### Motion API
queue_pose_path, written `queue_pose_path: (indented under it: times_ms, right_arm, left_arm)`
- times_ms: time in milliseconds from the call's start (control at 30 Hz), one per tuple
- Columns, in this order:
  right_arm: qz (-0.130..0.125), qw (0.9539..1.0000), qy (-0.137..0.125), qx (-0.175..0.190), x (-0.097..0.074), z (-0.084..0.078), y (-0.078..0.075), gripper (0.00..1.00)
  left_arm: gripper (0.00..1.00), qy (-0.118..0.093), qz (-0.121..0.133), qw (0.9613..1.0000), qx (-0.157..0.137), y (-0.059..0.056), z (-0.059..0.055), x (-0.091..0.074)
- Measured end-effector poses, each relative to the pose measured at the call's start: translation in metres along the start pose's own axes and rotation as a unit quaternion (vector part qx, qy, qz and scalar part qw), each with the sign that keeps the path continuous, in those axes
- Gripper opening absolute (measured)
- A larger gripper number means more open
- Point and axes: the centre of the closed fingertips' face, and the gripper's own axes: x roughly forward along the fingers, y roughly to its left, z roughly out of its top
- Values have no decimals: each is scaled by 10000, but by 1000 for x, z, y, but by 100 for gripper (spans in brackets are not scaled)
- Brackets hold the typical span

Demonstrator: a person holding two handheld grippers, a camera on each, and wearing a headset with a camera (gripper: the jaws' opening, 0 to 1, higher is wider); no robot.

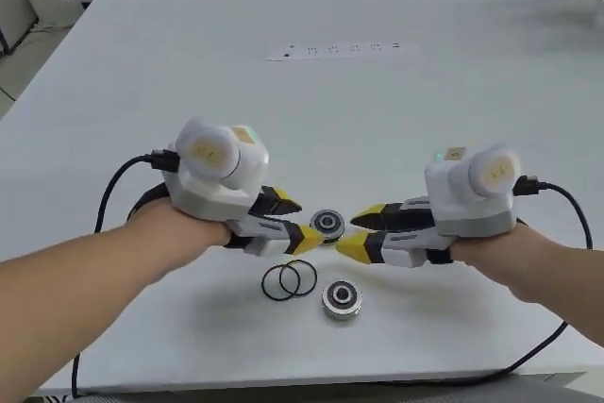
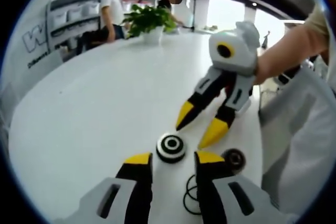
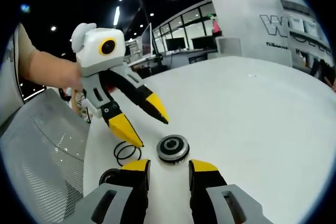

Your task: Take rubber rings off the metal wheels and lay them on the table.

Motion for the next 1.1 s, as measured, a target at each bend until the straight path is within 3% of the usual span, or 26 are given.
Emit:
queue_pose_path:
  times_ms: [200, 633, 733, 867, 1100]
  right_arm:
    - [9, 10000, 2, -23, 0, -1, 0, 27]
    - [-22, 10000, -47, -10, 0, 0, -3, 28]
    - [-31, 10000, -59, -2, 1, 0, -3, 28]
    - [-34, 10000, -84, -6, 6, 2, -3, 28]
    - [-73, 9999, -105, -79, 17, 7, -2, 33]
  left_arm:
    - [30, 6, -48, 10000, 39, 3, 3, 7]
    - [20, 121, -134, 9996, 207, -5, 4, 20]
    - [17, 173, -57, 9987, 478, -2, 3, 19]
    - [14, 185, -4, 9991, 373, 3, 3, 20]
    - [14, 187, 39, 9988, 450, 3, 3, 21]
